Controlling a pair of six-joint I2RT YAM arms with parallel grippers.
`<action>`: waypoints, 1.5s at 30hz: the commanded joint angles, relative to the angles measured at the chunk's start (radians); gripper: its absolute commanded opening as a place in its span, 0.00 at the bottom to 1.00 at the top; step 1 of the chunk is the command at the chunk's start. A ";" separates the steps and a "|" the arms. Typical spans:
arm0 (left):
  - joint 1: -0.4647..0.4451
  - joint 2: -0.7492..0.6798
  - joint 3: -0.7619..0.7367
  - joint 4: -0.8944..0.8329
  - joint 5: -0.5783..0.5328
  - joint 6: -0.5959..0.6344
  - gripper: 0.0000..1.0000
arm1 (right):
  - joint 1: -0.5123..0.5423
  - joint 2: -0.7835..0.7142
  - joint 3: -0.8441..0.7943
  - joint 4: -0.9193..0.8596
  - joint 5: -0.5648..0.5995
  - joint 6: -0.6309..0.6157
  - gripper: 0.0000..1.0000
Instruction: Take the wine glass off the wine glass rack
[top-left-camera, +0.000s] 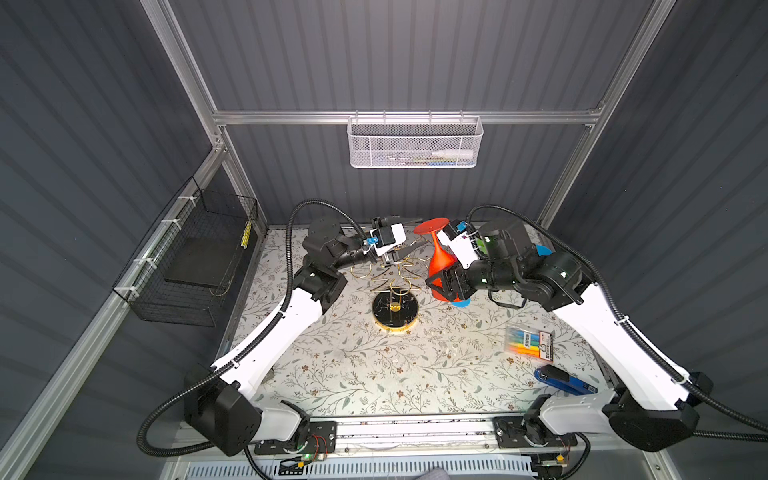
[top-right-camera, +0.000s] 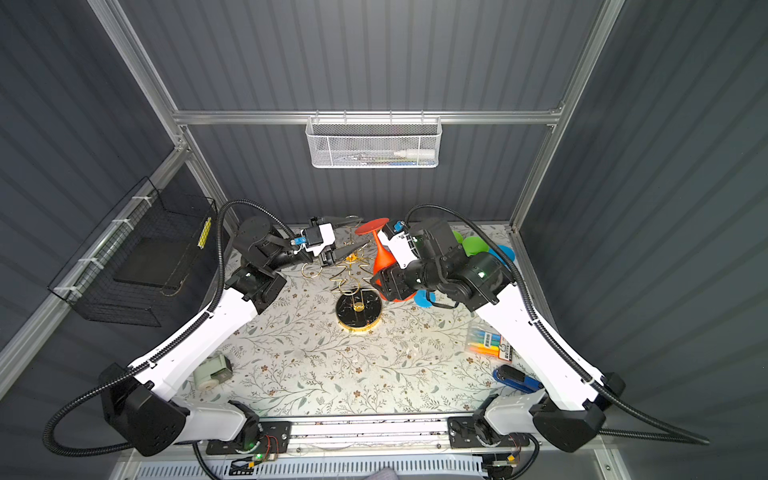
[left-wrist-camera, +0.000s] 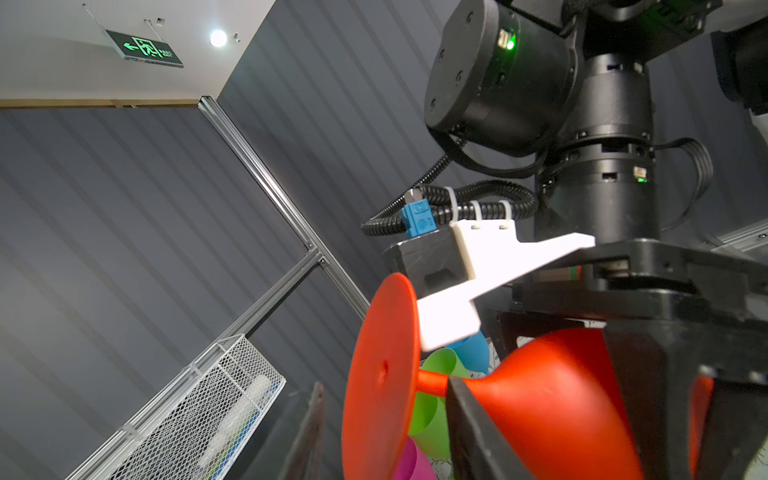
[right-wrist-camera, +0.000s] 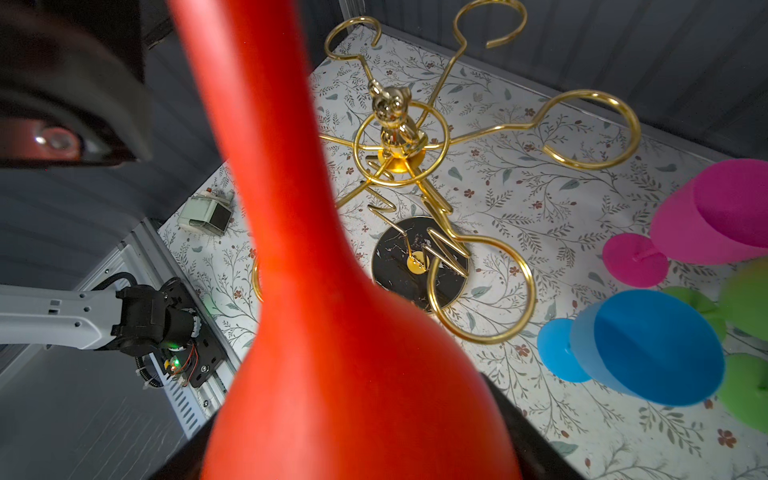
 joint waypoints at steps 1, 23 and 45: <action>-0.007 0.006 0.039 -0.028 0.016 0.036 0.43 | 0.013 0.005 0.034 -0.020 -0.012 0.009 0.44; -0.009 -0.041 0.021 -0.071 -0.080 0.033 0.00 | 0.020 -0.056 -0.027 0.060 0.030 0.050 0.78; 0.015 -0.126 -0.111 -0.105 -0.439 -0.411 0.00 | -0.297 -0.462 -0.418 0.487 -0.285 0.277 0.97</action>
